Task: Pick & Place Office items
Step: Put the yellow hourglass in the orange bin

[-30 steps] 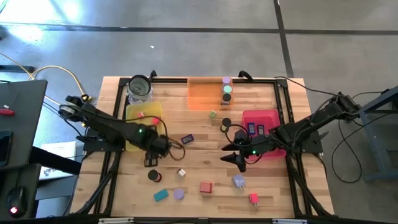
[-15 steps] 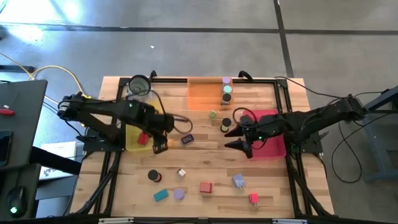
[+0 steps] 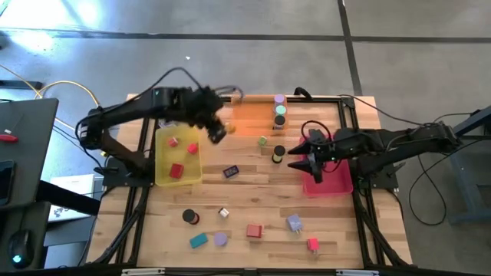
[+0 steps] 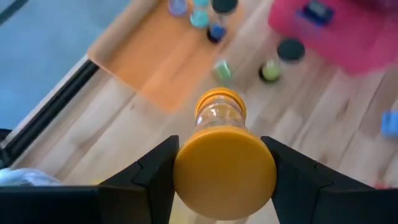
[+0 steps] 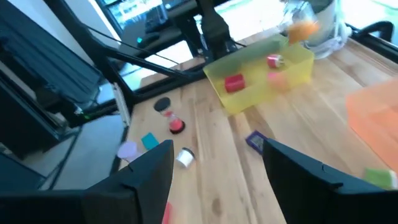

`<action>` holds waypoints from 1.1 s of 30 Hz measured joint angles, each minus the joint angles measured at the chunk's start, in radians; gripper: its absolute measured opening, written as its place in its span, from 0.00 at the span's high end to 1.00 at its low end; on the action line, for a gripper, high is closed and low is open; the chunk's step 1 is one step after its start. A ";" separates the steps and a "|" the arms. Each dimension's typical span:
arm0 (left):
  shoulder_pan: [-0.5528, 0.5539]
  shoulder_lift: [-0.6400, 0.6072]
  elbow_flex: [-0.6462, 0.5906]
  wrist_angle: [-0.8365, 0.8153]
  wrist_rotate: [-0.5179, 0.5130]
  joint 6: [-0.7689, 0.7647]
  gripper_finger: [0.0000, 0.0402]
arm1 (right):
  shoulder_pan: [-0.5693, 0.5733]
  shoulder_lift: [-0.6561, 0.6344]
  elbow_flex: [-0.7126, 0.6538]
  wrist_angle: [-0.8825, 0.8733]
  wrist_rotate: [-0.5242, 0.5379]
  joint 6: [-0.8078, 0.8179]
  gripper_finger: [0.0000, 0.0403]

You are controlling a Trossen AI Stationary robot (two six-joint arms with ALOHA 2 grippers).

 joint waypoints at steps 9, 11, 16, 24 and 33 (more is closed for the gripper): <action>0.253 0.104 0.076 0.050 0.094 0.070 0.52 | -0.071 0.001 0.000 -0.100 -0.002 -0.003 0.42; 0.303 0.126 0.085 0.086 0.130 0.084 0.52 | -0.093 0.001 0.000 -0.102 -0.001 -0.003 0.42; 0.400 0.192 0.086 0.166 0.192 0.097 0.52 | -0.162 0.001 0.000 -0.108 -0.038 -0.004 0.42; 0.493 0.334 0.120 0.266 0.298 0.180 0.52 | -0.284 0.002 -0.001 -0.185 -0.064 -0.031 0.42; 0.515 0.484 0.132 0.258 0.302 0.263 0.52 | -0.393 0.003 -0.001 -0.210 -0.099 -0.071 0.42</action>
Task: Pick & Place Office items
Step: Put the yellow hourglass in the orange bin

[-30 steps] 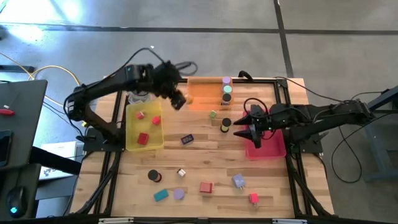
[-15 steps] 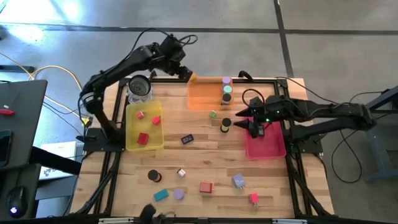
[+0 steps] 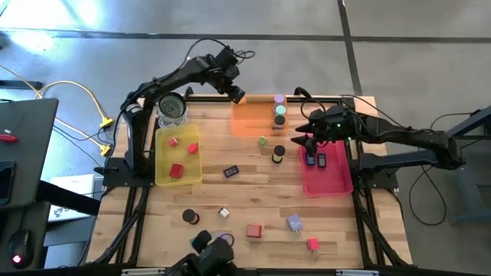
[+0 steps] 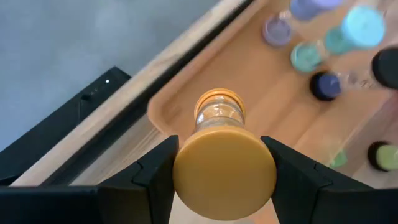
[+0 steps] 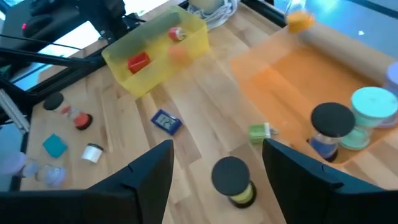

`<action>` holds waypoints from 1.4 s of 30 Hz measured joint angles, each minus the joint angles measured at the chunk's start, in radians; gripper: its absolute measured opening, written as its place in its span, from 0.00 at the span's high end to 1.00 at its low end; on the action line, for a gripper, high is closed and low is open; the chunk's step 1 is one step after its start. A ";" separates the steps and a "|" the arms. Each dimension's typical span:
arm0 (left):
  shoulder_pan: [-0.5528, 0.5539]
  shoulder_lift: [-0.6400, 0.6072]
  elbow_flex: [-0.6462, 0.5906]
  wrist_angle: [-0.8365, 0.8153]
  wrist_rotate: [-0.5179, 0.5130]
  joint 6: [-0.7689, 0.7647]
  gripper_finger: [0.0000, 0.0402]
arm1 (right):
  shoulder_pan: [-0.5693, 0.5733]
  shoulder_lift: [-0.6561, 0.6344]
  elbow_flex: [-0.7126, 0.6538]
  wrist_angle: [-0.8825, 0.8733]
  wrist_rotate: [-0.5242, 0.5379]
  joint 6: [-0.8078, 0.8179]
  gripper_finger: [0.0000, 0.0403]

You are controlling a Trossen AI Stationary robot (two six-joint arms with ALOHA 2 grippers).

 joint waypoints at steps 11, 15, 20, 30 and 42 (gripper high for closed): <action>-0.008 0.106 0.000 -0.003 0.015 0.031 0.52 | -0.060 0.011 0.000 -0.049 0.001 -0.027 0.42; -0.008 0.108 0.001 -0.023 0.006 0.055 0.52 | -0.060 0.011 0.000 -0.049 0.002 -0.036 0.42; -0.008 0.108 0.011 -0.068 -0.017 0.103 0.52 | -0.062 0.011 0.000 -0.048 0.006 -0.063 0.42; -0.024 0.108 0.019 -0.145 -0.067 0.142 0.52 | -0.075 0.011 0.000 -0.048 0.001 -0.058 0.42; -0.025 0.117 0.019 -0.075 -0.128 0.313 0.52 | -0.075 0.011 0.000 -0.047 0.002 -0.055 0.42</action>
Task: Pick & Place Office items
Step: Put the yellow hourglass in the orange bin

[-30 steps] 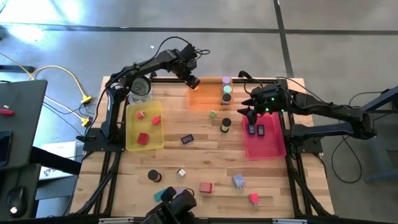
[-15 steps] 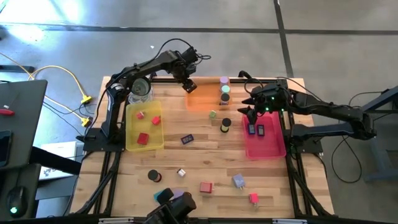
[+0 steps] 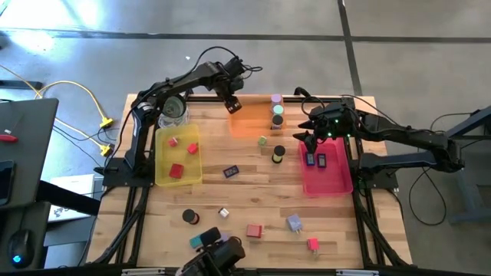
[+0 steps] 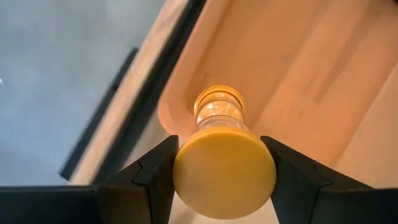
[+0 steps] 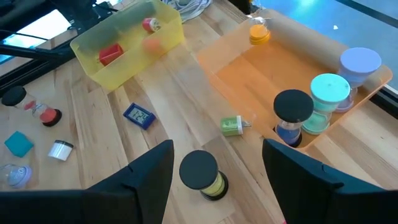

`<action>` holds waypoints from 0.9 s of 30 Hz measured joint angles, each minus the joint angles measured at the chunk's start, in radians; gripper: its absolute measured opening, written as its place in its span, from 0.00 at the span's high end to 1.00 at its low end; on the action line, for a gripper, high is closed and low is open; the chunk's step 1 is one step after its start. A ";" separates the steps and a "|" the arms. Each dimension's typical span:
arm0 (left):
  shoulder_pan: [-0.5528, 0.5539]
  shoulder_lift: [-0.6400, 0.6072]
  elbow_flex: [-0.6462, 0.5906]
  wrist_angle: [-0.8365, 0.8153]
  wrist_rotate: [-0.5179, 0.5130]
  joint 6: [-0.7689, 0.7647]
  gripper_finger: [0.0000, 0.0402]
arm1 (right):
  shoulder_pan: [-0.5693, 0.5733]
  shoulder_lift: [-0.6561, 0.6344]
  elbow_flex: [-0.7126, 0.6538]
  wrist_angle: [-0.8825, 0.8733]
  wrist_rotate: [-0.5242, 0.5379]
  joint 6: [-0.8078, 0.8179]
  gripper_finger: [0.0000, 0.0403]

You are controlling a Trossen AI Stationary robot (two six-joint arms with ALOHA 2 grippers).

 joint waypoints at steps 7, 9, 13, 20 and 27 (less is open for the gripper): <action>-0.022 0.003 0.000 0.059 -0.003 0.148 0.52 | 0.000 0.000 0.000 0.000 0.000 0.000 0.42; -0.032 0.013 0.000 0.054 -0.019 0.178 0.52 | 0.000 0.000 0.000 0.000 0.000 0.000 0.42; -0.042 0.033 -0.001 0.025 -0.020 0.217 0.52 | 0.000 0.000 0.000 -0.001 0.000 0.000 0.42; -0.056 0.047 -0.001 0.010 -0.019 0.245 0.52 | 0.000 0.000 0.000 -0.002 0.000 0.000 0.42; -0.058 0.048 0.000 0.021 -0.015 0.293 0.46 | 0.000 0.000 0.000 -0.004 0.000 0.002 0.42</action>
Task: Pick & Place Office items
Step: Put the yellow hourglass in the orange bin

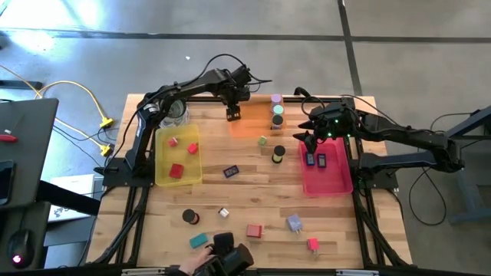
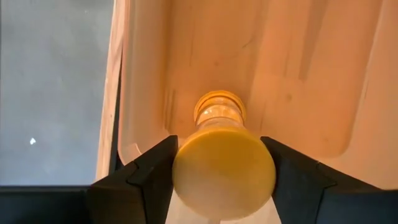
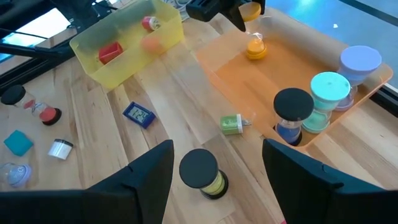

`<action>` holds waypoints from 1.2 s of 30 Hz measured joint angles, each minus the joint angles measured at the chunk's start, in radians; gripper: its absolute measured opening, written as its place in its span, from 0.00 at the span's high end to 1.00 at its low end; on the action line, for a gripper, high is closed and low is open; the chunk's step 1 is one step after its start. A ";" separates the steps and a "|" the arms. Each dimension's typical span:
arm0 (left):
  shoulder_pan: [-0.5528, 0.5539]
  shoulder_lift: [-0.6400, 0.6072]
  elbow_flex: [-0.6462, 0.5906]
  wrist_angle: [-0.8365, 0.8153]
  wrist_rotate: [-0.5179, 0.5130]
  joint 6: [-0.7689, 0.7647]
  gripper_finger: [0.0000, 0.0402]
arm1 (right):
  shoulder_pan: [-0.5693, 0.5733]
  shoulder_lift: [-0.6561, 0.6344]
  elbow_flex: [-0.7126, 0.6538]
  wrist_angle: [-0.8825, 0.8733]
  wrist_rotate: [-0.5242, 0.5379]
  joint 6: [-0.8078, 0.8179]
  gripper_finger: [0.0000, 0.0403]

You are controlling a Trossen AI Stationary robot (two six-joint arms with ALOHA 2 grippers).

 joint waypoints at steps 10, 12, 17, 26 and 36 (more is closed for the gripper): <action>-0.002 0.000 0.000 0.025 0.001 0.066 0.45 | 0.000 0.000 0.000 -0.012 0.000 0.018 0.42; -0.002 0.000 0.000 0.035 0.000 0.095 0.45 | 0.000 0.000 0.000 -0.012 0.000 0.018 0.42; -0.004 0.000 0.000 0.038 0.001 0.096 0.45 | 0.000 0.000 0.000 -0.012 0.000 0.017 0.42; -0.018 0.000 0.000 0.041 -0.001 0.078 0.45 | 0.000 0.000 0.000 -0.012 0.010 0.010 0.42; -0.029 0.000 0.000 0.039 -0.039 0.146 0.43 | 0.000 0.000 0.000 -0.014 0.022 -0.002 0.42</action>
